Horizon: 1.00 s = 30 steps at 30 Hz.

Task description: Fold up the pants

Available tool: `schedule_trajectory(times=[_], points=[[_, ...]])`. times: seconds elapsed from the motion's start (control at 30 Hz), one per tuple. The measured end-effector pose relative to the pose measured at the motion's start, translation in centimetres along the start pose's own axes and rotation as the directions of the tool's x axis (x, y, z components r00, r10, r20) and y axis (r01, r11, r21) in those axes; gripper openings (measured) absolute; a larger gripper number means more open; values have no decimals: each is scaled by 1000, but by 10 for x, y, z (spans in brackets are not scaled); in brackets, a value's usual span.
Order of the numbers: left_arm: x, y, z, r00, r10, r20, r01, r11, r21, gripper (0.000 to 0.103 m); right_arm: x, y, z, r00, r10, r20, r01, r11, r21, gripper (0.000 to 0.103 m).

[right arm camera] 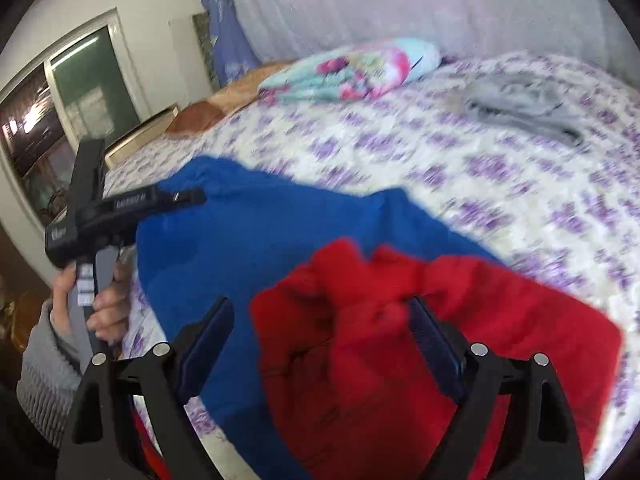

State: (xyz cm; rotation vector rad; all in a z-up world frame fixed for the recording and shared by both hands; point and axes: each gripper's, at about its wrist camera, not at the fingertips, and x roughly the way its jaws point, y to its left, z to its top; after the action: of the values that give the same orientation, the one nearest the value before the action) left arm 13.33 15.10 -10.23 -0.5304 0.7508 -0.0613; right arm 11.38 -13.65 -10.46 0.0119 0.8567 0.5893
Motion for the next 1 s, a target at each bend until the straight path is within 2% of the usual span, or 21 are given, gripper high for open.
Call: schedule_trajectory(times=[0.03, 0.07, 0.13, 0.2, 0.3, 0.47, 0.63, 0.7, 0.8, 0.87, 0.93, 1.0], points=[[1, 0, 0, 1000, 3, -1, -3, 1000, 1, 55, 4, 3, -3, 999, -34, -2, 34, 999, -27, 88], [1, -1, 0, 1000, 5, -2, -5, 1000, 5, 56, -3, 4, -3, 998, -41, 42, 43, 999, -33, 87], [1, -1, -2, 1000, 6, 1, -6, 1000, 16, 56, -30, 0, -2, 991, -4, 132, 4, 1000, -4, 87], [0, 0, -2, 1000, 5, 3, -5, 1000, 15, 57, -54, -1, -2, 981, 55, 184, -55, 998, -3, 87], [1, -1, -3, 1000, 9, 10, -9, 1000, 21, 58, -60, 10, -5, 977, 171, 126, -166, 985, -47, 87], [1, -1, -4, 1000, 7, 10, -7, 1000, 27, 59, -20, 27, 1, 975, 222, 20, -221, 974, -44, 87], [2, -1, -3, 1000, 12, 9, -12, 999, 32, 59, 13, 24, 18, 990, 141, -28, -142, 990, -14, 87], [2, -2, -3, 1000, 14, 3, -14, 999, 33, 58, 19, 19, 19, 985, 165, -46, -164, 986, 27, 87], [0, -1, -1, 1000, -2, -10, 2, 1000, 26, 55, -15, 25, 10, 975, 222, 33, -222, 975, -8, 87], [-3, -1, 0, 1000, -22, -15, 23, 1000, 21, 48, -42, 22, 0, 971, 219, 94, -216, 976, -41, 88], [-5, -3, -1, 1000, -26, -10, 27, 999, 27, 46, -65, 9, -11, 977, 157, 145, -154, 988, -33, 92], [-8, -6, -2, 1000, -23, -4, 23, 999, 32, 43, -71, -11, -19, 990, 51, 133, -54, 998, 14, 95]])
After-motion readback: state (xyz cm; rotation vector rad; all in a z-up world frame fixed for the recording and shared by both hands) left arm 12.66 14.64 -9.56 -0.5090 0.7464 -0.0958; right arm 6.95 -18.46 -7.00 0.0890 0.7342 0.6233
